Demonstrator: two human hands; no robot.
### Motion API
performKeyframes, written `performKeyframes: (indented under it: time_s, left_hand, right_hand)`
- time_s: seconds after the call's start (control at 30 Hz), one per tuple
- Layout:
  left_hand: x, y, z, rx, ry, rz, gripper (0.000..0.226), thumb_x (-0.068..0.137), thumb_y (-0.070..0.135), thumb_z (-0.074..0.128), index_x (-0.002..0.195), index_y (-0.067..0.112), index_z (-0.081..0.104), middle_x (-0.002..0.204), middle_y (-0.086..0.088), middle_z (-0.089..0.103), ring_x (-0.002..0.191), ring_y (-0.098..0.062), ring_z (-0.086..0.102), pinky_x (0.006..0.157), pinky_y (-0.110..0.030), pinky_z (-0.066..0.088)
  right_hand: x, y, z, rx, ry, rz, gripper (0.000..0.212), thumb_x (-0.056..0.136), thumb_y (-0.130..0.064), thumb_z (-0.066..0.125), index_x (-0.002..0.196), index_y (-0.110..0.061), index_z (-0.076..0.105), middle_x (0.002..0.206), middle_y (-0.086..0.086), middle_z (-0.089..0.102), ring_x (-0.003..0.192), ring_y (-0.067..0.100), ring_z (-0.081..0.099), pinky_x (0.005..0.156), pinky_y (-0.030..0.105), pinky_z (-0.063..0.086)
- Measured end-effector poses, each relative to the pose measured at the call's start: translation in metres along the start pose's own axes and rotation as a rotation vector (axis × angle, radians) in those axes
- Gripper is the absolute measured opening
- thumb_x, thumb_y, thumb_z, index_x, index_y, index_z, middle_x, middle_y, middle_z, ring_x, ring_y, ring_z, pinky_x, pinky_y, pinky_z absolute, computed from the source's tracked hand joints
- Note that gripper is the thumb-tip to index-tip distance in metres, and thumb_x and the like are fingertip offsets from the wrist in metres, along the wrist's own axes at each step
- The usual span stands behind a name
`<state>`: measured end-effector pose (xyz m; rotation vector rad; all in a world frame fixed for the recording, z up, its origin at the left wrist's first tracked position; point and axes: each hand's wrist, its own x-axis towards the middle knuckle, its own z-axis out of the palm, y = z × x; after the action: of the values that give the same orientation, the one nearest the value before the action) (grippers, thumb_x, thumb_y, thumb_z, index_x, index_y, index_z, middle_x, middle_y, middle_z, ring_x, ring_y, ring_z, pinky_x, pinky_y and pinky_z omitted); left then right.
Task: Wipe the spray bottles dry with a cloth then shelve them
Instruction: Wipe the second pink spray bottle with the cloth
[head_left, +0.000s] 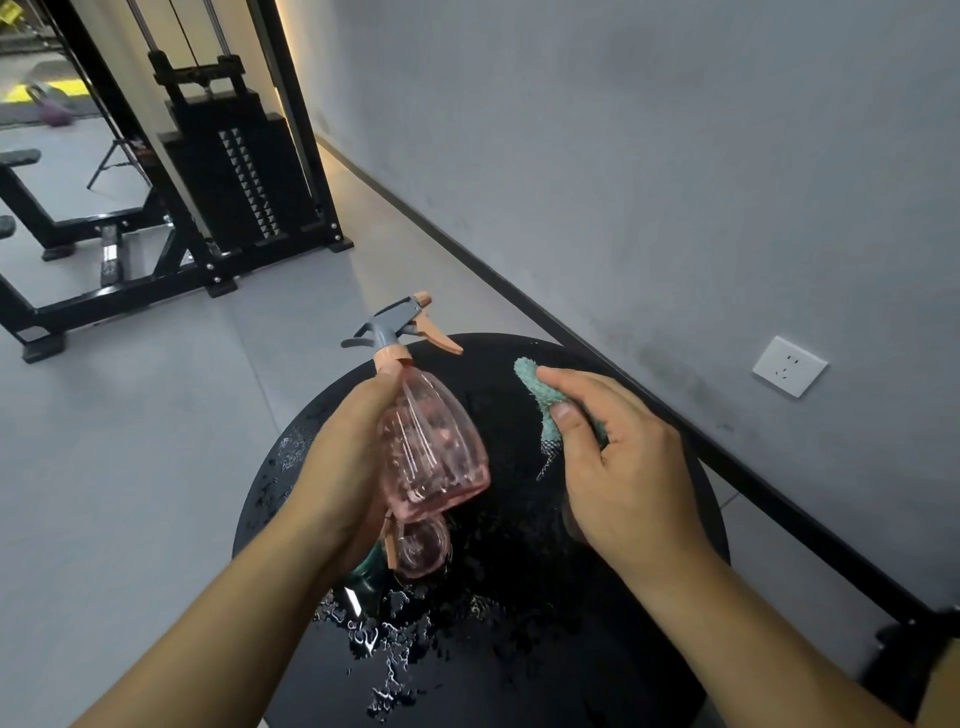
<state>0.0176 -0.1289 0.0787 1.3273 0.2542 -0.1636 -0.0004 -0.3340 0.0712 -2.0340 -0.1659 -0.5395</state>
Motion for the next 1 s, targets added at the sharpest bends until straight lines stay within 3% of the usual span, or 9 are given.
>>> performKeyframes:
  time_s: [0.1,0.2,0.37,0.47,0.53,0.67,0.73,0.87,1.0]
  left_hand:
    - [-0.004,0.001,0.001,-0.039,-0.027,-0.041,0.058,0.102,0.057,0.053,0.130,0.007,0.064,0.107,-0.019,0.076,0.091,-0.033,0.075,0.076,-0.048,0.064]
    - [-0.005,-0.003,0.002,-0.025,-0.049,-0.076,0.056,0.098,0.059,0.057,0.122,0.009,0.066,0.099,-0.016,0.074,0.084,-0.032,0.073,0.079,-0.051,0.062]
    - [-0.009,-0.002,0.004,-0.017,-0.144,-0.093,0.027,0.078,0.039,0.066,0.092,0.018,0.077,0.094,-0.015,0.069,0.077,-0.030,0.068,0.075,-0.051,0.060]
    - [-0.008,-0.007,0.000,-0.001,-0.131,-0.080,0.050,0.084,0.040,0.072,0.122,0.009,0.066,0.106,-0.015,0.068,0.085,-0.030,0.071,0.076,-0.049,0.062]
    - [-0.009,-0.008,-0.003,0.050,-0.161,-0.069,0.059,0.083,0.049,0.073,0.129,0.012,0.066,0.110,-0.012,0.072,0.092,-0.030,0.073,0.079,-0.047,0.061]
    - [-0.015,-0.009,-0.002,0.125,-0.210,-0.071,0.055,0.084,0.053,0.070,0.129,0.021,0.071,0.111,-0.008,0.075,0.095,-0.027,0.074,0.082,-0.046,0.061]
    - [-0.017,-0.011,-0.001,0.143,-0.253,-0.096,0.053,0.082,0.050,0.074,0.128,0.024,0.073,0.112,-0.010,0.075,0.097,-0.030,0.073,0.086,-0.052,0.060]
    - [-0.023,-0.011,0.002,0.154,-0.341,-0.169,0.050,0.075,0.031,0.083,0.124,0.030,0.076,0.117,-0.015,0.076,0.099,-0.037,0.074,0.095,-0.062,0.057]
    - [-0.026,-0.011,0.004,0.174,-0.393,-0.181,0.049,0.075,0.021,0.082,0.123,0.027,0.077,0.123,-0.020,0.075,0.102,-0.039,0.073,0.098,-0.060,0.057]
  right_hand:
    - [0.000,0.000,0.000,-0.009,-0.001,0.004,0.032,0.099,-0.006,0.057,0.126,-0.019,0.069,0.119,-0.015,0.067,0.111,-0.006,0.059,0.090,0.002,0.043]
    - [0.001,0.000,-0.001,-0.011,-0.009,0.014,0.033,0.099,-0.007,0.057,0.127,-0.020,0.069,0.120,-0.016,0.067,0.111,-0.007,0.059,0.089,0.002,0.043]
    - [0.002,0.001,-0.003,-0.024,0.008,0.010,0.032,0.099,-0.006,0.058,0.126,-0.019,0.069,0.119,-0.016,0.067,0.111,-0.008,0.058,0.089,0.001,0.041]
    - [0.004,0.000,-0.004,-0.017,0.021,0.010,0.032,0.099,-0.005,0.057,0.125,-0.018,0.069,0.118,-0.016,0.067,0.110,-0.009,0.058,0.088,-0.001,0.040]
    - [0.005,-0.001,-0.005,-0.014,0.032,0.005,0.032,0.099,-0.004,0.057,0.125,-0.018,0.070,0.117,-0.015,0.067,0.110,-0.011,0.057,0.087,-0.001,0.040]
    - [0.007,-0.001,-0.005,0.001,0.073,-0.002,0.032,0.099,-0.005,0.058,0.125,-0.018,0.069,0.118,-0.014,0.066,0.109,-0.009,0.058,0.086,0.000,0.042]
    - [0.009,-0.001,-0.004,-0.019,0.141,-0.044,0.031,0.098,-0.004,0.059,0.125,-0.016,0.069,0.119,-0.010,0.067,0.109,-0.005,0.060,0.088,0.003,0.044]
    - [0.011,0.000,0.000,-0.096,0.241,-0.168,0.029,0.097,0.001,0.059,0.125,-0.005,0.068,0.122,0.002,0.066,0.111,0.000,0.059,0.093,0.003,0.041]
    - [0.010,0.005,0.007,-0.138,0.195,-0.226,0.028,0.097,-0.005,0.061,0.124,-0.006,0.069,0.124,0.003,0.066,0.115,0.006,0.061,0.099,0.010,0.044]
